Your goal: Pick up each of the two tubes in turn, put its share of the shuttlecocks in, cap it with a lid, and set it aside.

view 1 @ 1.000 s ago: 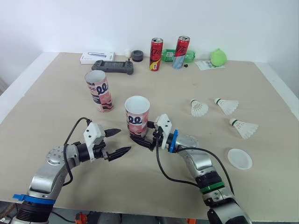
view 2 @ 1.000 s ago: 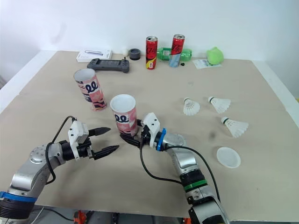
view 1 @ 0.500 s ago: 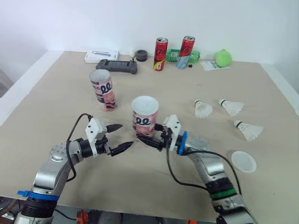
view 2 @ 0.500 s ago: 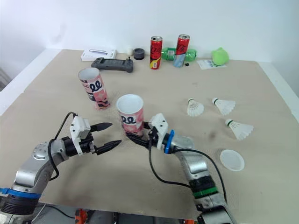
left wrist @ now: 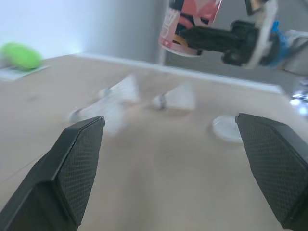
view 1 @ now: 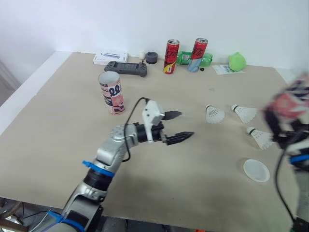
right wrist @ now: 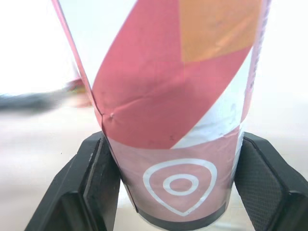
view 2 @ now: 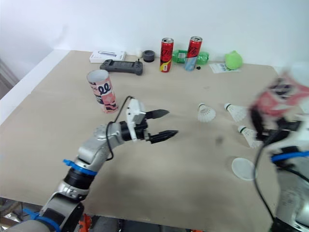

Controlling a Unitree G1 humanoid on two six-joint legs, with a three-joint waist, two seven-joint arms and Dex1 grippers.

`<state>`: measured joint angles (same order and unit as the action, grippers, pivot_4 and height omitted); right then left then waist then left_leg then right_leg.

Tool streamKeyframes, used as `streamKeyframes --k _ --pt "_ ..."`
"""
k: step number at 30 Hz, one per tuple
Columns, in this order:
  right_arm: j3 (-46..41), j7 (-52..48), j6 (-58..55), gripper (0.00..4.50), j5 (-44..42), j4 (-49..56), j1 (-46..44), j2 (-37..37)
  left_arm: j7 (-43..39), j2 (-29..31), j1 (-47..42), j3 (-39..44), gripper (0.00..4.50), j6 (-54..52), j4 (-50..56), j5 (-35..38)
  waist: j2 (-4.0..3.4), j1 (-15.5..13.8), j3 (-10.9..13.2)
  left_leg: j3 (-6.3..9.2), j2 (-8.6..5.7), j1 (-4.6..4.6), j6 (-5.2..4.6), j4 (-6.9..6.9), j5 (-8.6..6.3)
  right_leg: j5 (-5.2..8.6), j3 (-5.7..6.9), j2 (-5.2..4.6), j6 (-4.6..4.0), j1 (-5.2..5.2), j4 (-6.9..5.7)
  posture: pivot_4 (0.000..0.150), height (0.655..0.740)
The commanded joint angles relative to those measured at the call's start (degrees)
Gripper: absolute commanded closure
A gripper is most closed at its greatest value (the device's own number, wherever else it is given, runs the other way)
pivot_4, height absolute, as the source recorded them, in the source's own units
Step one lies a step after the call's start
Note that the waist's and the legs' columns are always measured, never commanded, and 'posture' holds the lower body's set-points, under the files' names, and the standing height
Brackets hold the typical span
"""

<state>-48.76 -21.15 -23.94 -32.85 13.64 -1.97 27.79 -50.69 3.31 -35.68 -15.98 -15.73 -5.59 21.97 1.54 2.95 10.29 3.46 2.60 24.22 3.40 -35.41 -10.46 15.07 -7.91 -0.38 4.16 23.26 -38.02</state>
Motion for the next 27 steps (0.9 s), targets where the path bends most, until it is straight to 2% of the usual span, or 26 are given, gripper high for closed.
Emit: streamKeyframes --k 1,4,6,9,14,16,17,18,21,27 --pt "-4.8 1.7 5.7 1.14 1.3 -8.1 0.8 1.2 -1.5 -1.9 -1.8 -2.8 0.00 2.9 -1.4 -2.4 -0.15 0.5 -0.1 0.00 0.00 -0.04 -0.03 0.01 -0.01 0.01 -0.02 0.02 0.01 -0.01 -0.01 0.150 0.7400" --pt "-4.0 3.1 11.6 1.14 4.8 -22.0 0.1 1.5 -2.7 -2.5 -1.0 -5.1 0.00 1.1 0.4 -2.4 -0.25 0.8 -0.1 -0.02 0.00 -0.11 -0.07 0.01 0.02 0.00 -0.03 0.02 0.03 -0.07 -0.02 0.150 0.7400" --pt "-2.7 3.0 14.6 1.14 5.8 -26.6 -0.3 1.4 -3.2 -1.6 0.2 -6.1 0.00 0.8 1.5 -2.9 -0.44 1.3 -0.2 -0.05 -0.02 -0.11 -0.11 -0.02 0.05 -0.04 -0.07 0.00 0.09 -0.08 -0.02 0.150 0.7400" --pt "-1.0 3.0 18.2 1.14 6.8 -32.2 -0.6 0.9 -3.2 0.0 2.4 -6.5 0.00 0.1 3.7 -3.1 -0.80 2.0 -0.3 -0.17 -0.03 -0.14 -0.12 -0.02 0.06 -0.07 -0.22 -0.01 0.15 -0.07 -0.02 0.150 0.7400" --pt "0.5 2.9 20.1 1.14 6.1 -34.7 0.4 0.6 -2.4 2.4 4.6 -5.5 0.00 -0.5 6.1 -3.0 -0.84 2.1 -0.3 -0.13 -0.03 -0.29 -0.27 -0.04 0.19 -0.01 -0.21 0.02 0.03 -0.22 -0.02 0.150 0.7400" --pt "0.9 2.8 20.7 0.41 6.0 -34.2 1.1 0.5 -1.9 3.0 4.9 -5.1 0.00 -0.5 6.5 -3.0 -0.83 2.1 -0.4 -0.12 -0.07 -0.29 -0.27 -0.11 0.20 -0.01 -0.24 0.01 0.04 -0.28 -0.02 0.150 0.7400" --pt "1.0 2.8 20.8 0.07 5.8 -33.7 1.6 0.3 -1.7 3.1 5.1 -4.9 0.00 -0.5 6.6 -3.0 -0.84 2.1 -0.4 -0.12 -0.08 -0.29 -0.26 -0.13 0.20 -0.01 -0.24 0.01 0.04 -0.30 -0.02 0.150 0.7400" --pt "1.3 2.5 20.9 0.02 5.4 -31.8 2.8 0.0 -1.3 3.3 5.3 -4.5 0.00 -0.4 6.7 -3.0 -0.84 2.1 -0.4 -0.11 -0.09 -0.28 -0.26 -0.13 0.20 -0.01 -0.25 0.01 0.04 -0.30 -0.01 0.150 0.7400" --pt "1.9 0.8 19.9 0.02 3.2 -23.3 7.9 -1.9 -0.1 4.2 6.3 -2.9 0.00 0.0 6.9 -3.0 -0.91 1.9 -0.4 -0.09 -0.11 -0.28 -0.26 -0.08 0.20 0.04 -0.26 0.00 -0.03 -0.31 -0.01 0.150 0.7400" --pt "3.7 -7.5 11.7 0.02 -6.5 1.8 27.0 -4.4 3.8 8.5 11.1 3.0 0.00 0.8 8.9 -3.3 -1.18 1.7 -0.6 -0.05 -0.09 -0.22 -0.24 0.13 0.08 0.25 -0.24 0.00 0.03 -0.19 -0.03 0.150 0.7400"
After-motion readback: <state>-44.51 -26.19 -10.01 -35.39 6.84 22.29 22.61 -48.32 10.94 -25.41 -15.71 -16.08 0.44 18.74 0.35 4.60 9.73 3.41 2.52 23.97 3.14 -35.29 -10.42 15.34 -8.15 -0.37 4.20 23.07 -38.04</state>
